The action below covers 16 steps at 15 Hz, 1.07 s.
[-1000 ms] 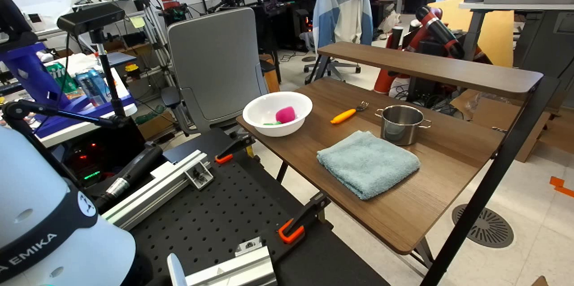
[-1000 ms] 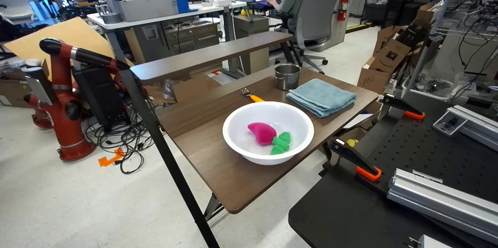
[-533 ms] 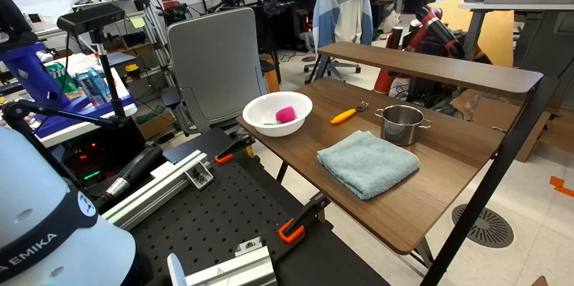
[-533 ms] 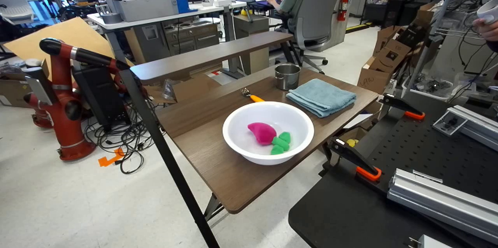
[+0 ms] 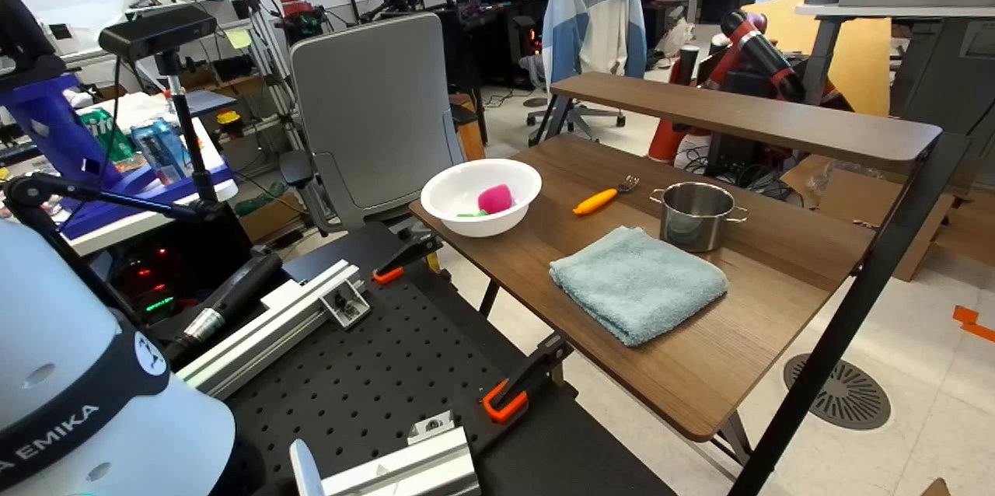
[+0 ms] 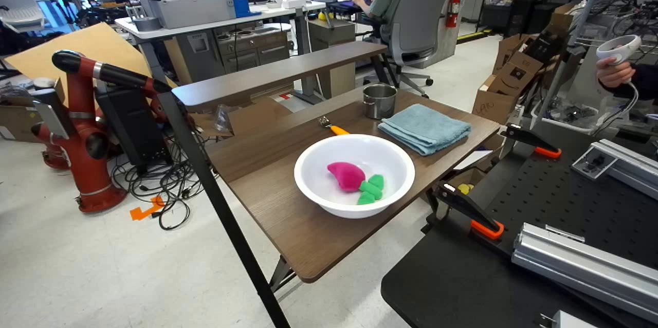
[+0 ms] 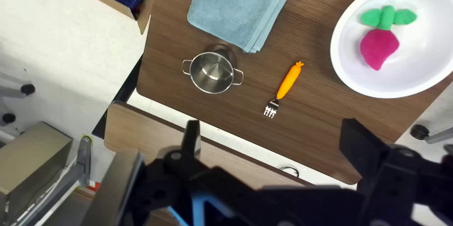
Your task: Move the bowl to the left
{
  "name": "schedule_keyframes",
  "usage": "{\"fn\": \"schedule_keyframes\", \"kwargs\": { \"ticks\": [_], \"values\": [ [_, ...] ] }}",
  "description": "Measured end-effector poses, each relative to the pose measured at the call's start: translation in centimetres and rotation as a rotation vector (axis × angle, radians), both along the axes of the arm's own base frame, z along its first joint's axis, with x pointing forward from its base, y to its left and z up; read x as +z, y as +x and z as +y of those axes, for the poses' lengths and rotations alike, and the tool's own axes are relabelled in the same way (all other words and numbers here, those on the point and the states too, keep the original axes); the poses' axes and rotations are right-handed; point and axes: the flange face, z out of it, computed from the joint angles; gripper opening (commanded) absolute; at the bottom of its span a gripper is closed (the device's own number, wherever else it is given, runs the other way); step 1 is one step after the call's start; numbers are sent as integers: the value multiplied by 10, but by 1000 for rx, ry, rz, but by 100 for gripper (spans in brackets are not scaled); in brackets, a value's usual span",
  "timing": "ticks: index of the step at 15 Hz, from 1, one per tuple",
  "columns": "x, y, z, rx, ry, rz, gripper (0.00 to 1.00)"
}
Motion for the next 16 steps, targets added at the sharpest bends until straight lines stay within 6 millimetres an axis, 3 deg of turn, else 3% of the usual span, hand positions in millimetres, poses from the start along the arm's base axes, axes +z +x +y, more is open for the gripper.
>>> {"fn": "schedule_keyframes", "kwargs": {
  "ticks": [5,10,12,16],
  "values": [
    [-45,50,-45,223,11,35,100],
    [-87,81,-60,419,114,86,100],
    [-101,87,-86,470,153,119,100],
    [-125,92,-155,499,176,195,100]
  ]
}}
